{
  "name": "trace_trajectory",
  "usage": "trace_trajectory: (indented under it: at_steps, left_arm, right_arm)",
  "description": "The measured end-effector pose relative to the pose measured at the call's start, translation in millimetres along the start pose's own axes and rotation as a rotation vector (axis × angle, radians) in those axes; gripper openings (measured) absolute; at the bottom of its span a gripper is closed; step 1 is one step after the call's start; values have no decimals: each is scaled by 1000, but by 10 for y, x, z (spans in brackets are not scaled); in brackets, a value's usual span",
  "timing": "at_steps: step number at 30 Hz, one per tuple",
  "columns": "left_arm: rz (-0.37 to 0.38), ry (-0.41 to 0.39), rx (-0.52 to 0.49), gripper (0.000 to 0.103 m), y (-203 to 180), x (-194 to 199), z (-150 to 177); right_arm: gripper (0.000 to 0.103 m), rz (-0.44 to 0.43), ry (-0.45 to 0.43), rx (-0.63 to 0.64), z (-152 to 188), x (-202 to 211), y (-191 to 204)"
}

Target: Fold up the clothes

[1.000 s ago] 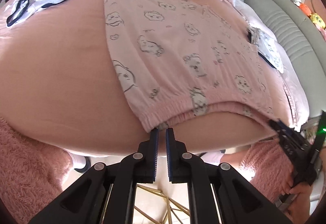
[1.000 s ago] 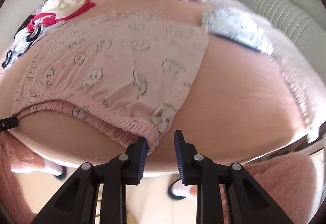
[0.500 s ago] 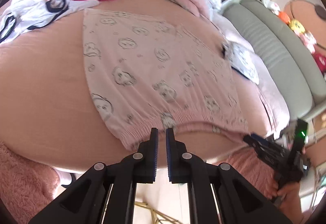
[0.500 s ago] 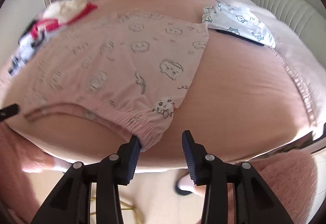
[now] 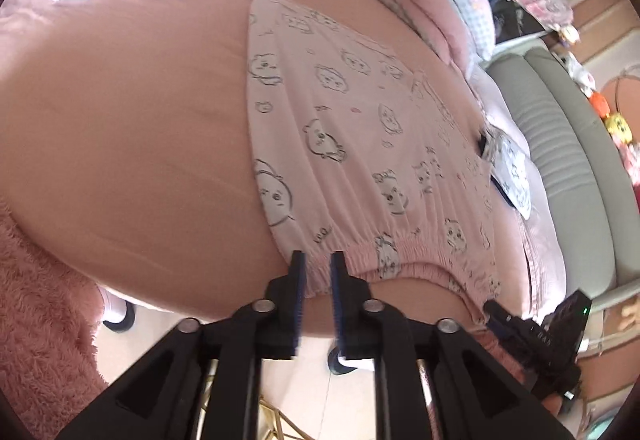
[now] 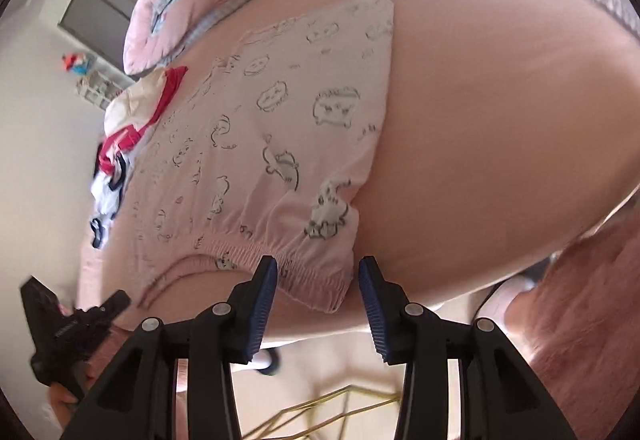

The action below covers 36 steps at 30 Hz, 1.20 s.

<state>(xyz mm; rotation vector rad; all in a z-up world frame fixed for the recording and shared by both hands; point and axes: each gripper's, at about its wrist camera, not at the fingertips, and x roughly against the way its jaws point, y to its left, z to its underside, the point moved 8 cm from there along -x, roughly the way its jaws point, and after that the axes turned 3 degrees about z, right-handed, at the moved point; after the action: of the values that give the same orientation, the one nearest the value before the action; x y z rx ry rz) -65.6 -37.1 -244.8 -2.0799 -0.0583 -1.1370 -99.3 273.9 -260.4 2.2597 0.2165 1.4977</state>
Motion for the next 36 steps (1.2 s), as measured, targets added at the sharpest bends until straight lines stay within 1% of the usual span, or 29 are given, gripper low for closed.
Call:
trace_trajectory:
  at_steps: [1, 2, 3, 6, 7, 8, 9, 10, 11, 13, 16, 18, 20, 22, 23, 26, 27, 28, 29, 32, 36]
  left_arm:
    - [7, -2, 18, 47, 24, 0, -5]
    - [13, -4, 36, 50, 49, 0, -11]
    - [22, 4, 44, 50, 55, -20, 4]
    - [4, 26, 13, 49, 80, -91, 44]
    - [8, 27, 9, 49, 77, -109, 46]
    - [12, 28, 6, 49, 72, -127, 46]
    - [25, 31, 7, 49, 58, -138, 51]
    - [38, 33, 9, 49, 43, -148, 55]
    - [52, 36, 11, 46, 27, -157, 60]
    - [79, 42, 15, 37, -3, -176, 69]
    - [120, 50, 21, 34, -49, -202, 83]
    - [147, 55, 25, 32, -80, -219, 92]
    - [205, 45, 65, 33, -94, -164, 57]
    - [222, 19, 84, 33, -84, -94, 23]
    - [218, 20, 84, 33, -74, -91, 25]
    - [218, 50, 132, 33, -21, -189, 63]
    - [213, 67, 150, 33, -1, -238, 80]
    - [217, 67, 171, 33, 22, -262, 83]
    - [228, 64, 192, 33, 43, -258, 78]
    - [262, 55, 254, 33, 105, -236, 57]
    - [307, 43, 336, 33, 188, -205, 26]
  right_arm:
    - [42, 16, -10, 8, -19, -2, 16]
    - [42, 32, -20, 16, -39, 0, 33]
    - [42, 49, -31, 18, -52, 2, 38]
    - [43, 36, -25, -6, -46, -65, 40]
    - [44, 44, -25, 12, -49, -105, 70]
    - [48, 55, -27, 33, -52, -145, 103]
    - [48, 66, -29, 54, -55, -186, 137]
    - [48, 54, -24, 72, -48, -201, 200]
    - [48, 39, -18, 91, -39, -214, 266]
    - [48, 12, -14, 82, -32, -240, 314]
    - [48, -13, -15, 46, -55, -259, 285]
    - [48, -67, -16, -30, -89, -256, 228]
    - [48, -107, -22, -96, -100, -228, 161]
    - [48, -120, -36, -138, -124, -209, 112]
    - [48, -124, -42, -151, -131, -201, 93]
    - [48, -120, -24, -157, -128, -264, 80]
    - [45, -112, -20, -146, -132, -293, 101]
    - [45, -97, -15, -119, -132, -317, 142]
    - [40, -86, -10, -91, -119, -311, 154]
    - [39, -97, 5, -51, -56, -299, 190]
    - [39, -158, 16, -131, -55, -298, 72]
